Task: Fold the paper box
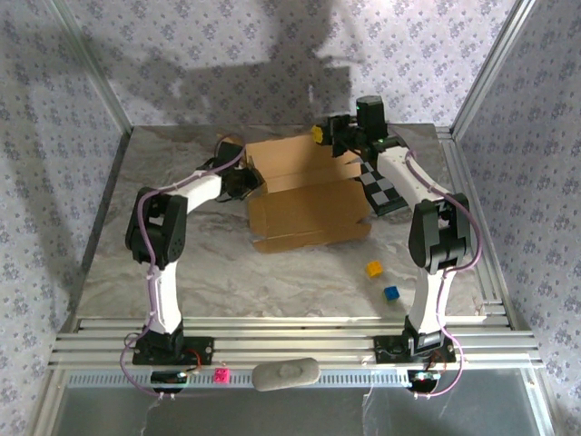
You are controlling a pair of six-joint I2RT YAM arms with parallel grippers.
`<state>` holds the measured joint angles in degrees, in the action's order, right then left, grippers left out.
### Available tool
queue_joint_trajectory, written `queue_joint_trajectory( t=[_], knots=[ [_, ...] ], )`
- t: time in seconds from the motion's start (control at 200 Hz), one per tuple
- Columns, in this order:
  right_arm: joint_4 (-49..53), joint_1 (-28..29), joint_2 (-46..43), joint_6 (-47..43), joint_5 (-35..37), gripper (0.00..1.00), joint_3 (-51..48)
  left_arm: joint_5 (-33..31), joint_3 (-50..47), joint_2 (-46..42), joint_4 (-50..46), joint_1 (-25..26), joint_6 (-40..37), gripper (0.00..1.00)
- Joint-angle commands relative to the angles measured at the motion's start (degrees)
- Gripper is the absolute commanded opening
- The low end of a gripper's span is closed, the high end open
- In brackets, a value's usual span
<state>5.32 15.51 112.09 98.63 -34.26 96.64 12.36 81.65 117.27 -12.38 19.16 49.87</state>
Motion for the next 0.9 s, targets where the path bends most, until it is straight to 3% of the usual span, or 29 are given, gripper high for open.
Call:
queue_joint_trajectory(
  t=[0.0, 0.5, 0.73, 0.805, 0.895],
  knots=[
    [-2.56, 0.57, -1.27, 1.83, -1.32, 0.00, -1.20, -0.40, 3.44, 2.43, -3.01, 0.85, -2.12, 0.42],
    [-4.62, -0.24, -0.26, 2.36, -1.14, 0.00, -4.17, -3.70, 12.62, 10.39, -13.80, 4.43, -5.85, 0.39],
    [-4.58, -0.68, -0.28, 1.94, -0.87, 0.00, -4.75, -5.74, 12.36, 8.67, -16.24, 5.28, -5.48, 0.29],
    [-4.11, -1.11, -0.36, 1.12, -0.79, 0.00, -4.71, -6.54, 10.72, 3.63, -15.69, 5.19, -5.30, 0.33],
    [-2.11, -1.77, 0.12, -1.18, -1.37, 0.00, -3.31, -8.13, 9.89, -3.49, -18.19, 4.98, -6.49, 0.46]
  ],
)
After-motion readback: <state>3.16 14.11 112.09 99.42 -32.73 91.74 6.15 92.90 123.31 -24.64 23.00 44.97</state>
